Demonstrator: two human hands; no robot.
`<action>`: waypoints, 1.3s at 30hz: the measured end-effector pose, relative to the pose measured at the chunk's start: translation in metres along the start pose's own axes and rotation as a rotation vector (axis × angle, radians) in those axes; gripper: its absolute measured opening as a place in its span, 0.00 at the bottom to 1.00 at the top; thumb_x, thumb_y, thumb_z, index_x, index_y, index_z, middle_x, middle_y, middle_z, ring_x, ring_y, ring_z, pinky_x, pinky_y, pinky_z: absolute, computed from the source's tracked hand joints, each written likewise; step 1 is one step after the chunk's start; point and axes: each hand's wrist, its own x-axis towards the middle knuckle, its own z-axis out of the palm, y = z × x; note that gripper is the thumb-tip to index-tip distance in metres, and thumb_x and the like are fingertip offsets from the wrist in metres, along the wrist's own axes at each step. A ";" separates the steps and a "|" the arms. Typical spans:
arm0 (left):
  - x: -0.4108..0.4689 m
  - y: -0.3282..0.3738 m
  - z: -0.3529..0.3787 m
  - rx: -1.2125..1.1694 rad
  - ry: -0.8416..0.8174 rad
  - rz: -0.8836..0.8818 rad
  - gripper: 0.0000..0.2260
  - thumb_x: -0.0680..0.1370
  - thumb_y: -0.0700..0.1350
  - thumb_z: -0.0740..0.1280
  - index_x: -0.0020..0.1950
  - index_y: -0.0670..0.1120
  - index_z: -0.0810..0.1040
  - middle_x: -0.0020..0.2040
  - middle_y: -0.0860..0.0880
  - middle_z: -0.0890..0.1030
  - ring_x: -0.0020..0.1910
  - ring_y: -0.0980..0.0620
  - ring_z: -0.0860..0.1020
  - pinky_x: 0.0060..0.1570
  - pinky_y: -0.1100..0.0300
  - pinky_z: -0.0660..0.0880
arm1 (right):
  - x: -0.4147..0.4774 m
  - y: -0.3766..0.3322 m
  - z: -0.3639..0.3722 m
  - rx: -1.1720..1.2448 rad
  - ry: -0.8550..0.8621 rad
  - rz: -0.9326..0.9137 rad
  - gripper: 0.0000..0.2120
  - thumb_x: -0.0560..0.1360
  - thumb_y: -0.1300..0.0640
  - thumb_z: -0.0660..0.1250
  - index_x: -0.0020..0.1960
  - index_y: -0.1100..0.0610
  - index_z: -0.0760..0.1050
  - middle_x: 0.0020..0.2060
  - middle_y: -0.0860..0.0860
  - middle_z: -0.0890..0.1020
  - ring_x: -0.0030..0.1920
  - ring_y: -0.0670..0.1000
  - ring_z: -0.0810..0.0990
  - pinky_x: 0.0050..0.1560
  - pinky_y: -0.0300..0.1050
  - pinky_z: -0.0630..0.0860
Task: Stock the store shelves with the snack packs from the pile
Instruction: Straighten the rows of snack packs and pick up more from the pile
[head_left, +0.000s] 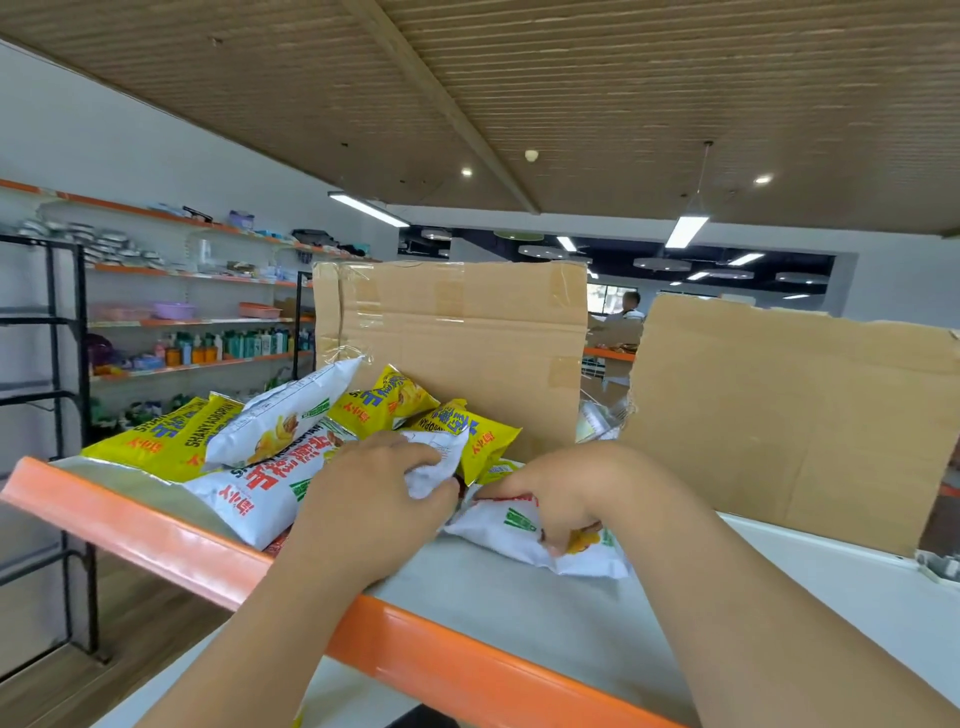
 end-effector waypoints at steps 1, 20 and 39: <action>-0.001 0.000 -0.002 -0.101 0.019 0.028 0.24 0.68 0.67 0.58 0.54 0.58 0.84 0.54 0.60 0.81 0.54 0.58 0.78 0.54 0.58 0.74 | -0.002 0.002 0.000 -0.018 0.003 0.025 0.44 0.74 0.58 0.72 0.77 0.30 0.53 0.66 0.47 0.76 0.51 0.53 0.80 0.45 0.43 0.76; 0.005 -0.008 0.004 -0.177 -0.316 0.173 0.24 0.70 0.50 0.67 0.65 0.67 0.78 0.57 0.68 0.77 0.58 0.69 0.73 0.60 0.68 0.69 | 0.002 0.037 0.011 0.071 -0.108 0.223 0.35 0.73 0.52 0.74 0.77 0.47 0.64 0.53 0.49 0.78 0.43 0.49 0.76 0.41 0.41 0.72; 0.008 -0.003 0.011 -0.020 -0.379 0.348 0.28 0.76 0.42 0.68 0.69 0.68 0.69 0.65 0.71 0.64 0.67 0.68 0.60 0.66 0.78 0.53 | -0.041 0.065 0.066 0.057 -0.020 0.157 0.42 0.71 0.56 0.68 0.78 0.42 0.51 0.69 0.48 0.70 0.62 0.56 0.77 0.58 0.52 0.77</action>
